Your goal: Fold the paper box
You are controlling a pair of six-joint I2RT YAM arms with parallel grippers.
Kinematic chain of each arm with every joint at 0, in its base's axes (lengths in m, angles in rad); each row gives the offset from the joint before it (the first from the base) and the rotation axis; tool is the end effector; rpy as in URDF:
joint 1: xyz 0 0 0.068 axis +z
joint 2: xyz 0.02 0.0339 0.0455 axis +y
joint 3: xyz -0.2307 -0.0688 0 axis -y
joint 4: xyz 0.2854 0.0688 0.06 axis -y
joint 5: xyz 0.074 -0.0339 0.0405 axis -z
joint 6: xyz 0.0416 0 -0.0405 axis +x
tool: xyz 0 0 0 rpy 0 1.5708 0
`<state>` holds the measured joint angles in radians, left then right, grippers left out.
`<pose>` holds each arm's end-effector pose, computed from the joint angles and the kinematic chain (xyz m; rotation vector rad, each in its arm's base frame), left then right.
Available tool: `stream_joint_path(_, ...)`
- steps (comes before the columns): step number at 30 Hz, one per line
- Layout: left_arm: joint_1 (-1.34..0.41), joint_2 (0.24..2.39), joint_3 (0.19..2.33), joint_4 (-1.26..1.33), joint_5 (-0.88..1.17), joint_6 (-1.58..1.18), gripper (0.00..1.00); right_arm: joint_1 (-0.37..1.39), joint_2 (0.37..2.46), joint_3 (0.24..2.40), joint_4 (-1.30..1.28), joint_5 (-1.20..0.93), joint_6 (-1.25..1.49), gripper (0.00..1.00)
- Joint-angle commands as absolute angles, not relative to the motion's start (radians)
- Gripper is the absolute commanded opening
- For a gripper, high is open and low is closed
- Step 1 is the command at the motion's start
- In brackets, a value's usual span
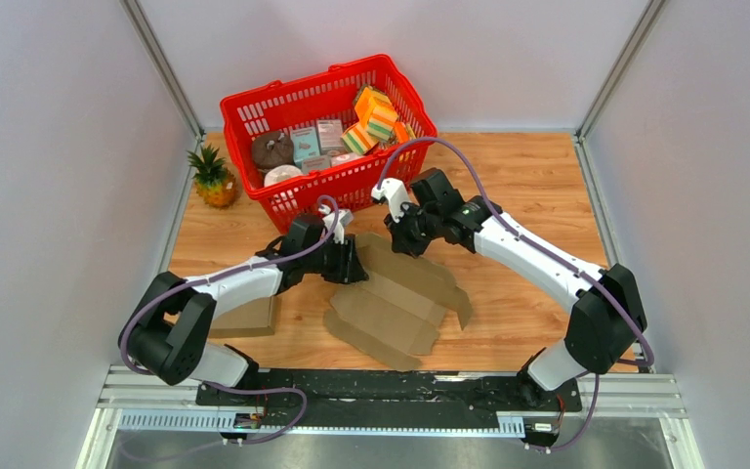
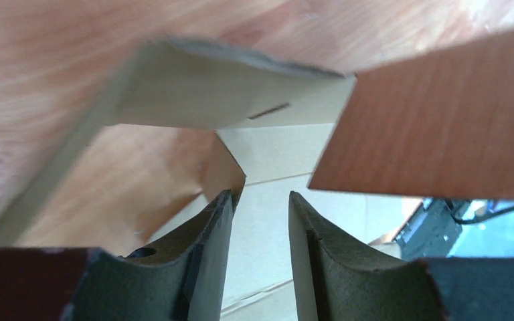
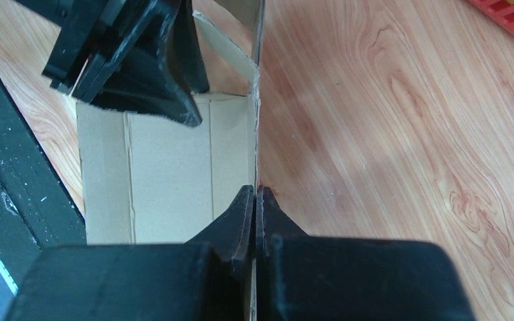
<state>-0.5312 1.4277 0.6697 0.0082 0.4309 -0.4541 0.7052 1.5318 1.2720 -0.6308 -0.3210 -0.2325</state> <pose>0.2649 -0.1758 0.1130 0.3260 2.4271 -0.9719 0.2760 0.2522 0.2405 -1.2519 2.1561 0.5980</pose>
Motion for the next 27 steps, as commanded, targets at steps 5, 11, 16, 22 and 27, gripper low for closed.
stream_joint_path(5, -0.635, 1.388, 0.568, 0.325, 0.538, -0.615, 0.59, 0.706, 1.496, 1.266, -0.549, -0.322, -0.224, 0.00)
stream_joint_path(11, -0.640, 1.283, 0.502, 0.338, 0.434, -0.614, 0.64, 0.707, 1.505, 1.270, -0.583, -0.270, -0.241, 0.00)
stream_joint_path(16, -0.638, 0.970, 0.521, 0.066, 0.197, -0.502, 0.66, 0.709, 1.509, 1.273, -0.583, -0.261, -0.265, 0.00)
stream_joint_path(22, -0.608, 0.853, 0.694, -0.149, 0.020, -0.365, 0.84, 0.729, 1.545, 1.315, -0.615, -0.262, -0.313, 0.00)
stream_joint_path(27, -0.589, 1.060, 0.819, -0.186, 0.144, -0.307, 0.79, 0.736, 1.554, 1.330, -0.617, -0.276, -0.339, 0.00)
